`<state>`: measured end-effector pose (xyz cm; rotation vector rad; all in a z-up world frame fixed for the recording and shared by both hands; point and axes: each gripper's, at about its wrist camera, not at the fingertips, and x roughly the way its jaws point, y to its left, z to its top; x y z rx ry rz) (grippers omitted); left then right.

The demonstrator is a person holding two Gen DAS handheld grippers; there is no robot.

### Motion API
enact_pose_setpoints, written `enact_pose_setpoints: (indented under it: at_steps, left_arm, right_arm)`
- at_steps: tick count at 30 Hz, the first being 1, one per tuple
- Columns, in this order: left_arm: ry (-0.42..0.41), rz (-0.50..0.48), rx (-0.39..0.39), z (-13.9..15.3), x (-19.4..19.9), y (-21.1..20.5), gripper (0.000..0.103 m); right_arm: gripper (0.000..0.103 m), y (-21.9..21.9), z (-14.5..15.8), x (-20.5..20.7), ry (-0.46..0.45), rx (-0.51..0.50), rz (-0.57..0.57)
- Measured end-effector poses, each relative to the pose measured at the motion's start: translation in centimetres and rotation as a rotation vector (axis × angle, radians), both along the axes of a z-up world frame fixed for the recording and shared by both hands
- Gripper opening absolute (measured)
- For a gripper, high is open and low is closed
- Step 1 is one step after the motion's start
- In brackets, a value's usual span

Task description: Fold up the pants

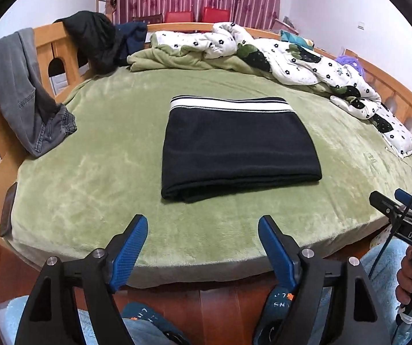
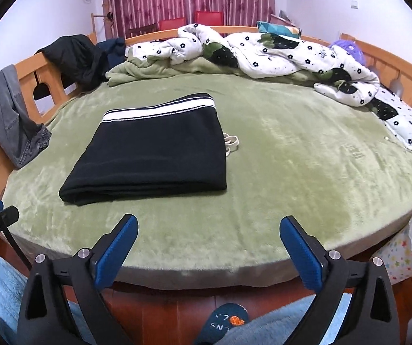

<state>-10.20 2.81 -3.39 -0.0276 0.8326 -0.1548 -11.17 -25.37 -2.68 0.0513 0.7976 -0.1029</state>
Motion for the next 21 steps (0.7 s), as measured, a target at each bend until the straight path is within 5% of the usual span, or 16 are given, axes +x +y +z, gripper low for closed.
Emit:
enact_pose_setpoints:
  at_steps: [21]
  left_arm:
    - [0.000,-0.002,-0.016,0.31,-0.49,-0.28,0.078]
  right_arm:
    - [0.098,0.95,0.65,-0.61,0.000,-0.007,0.007]
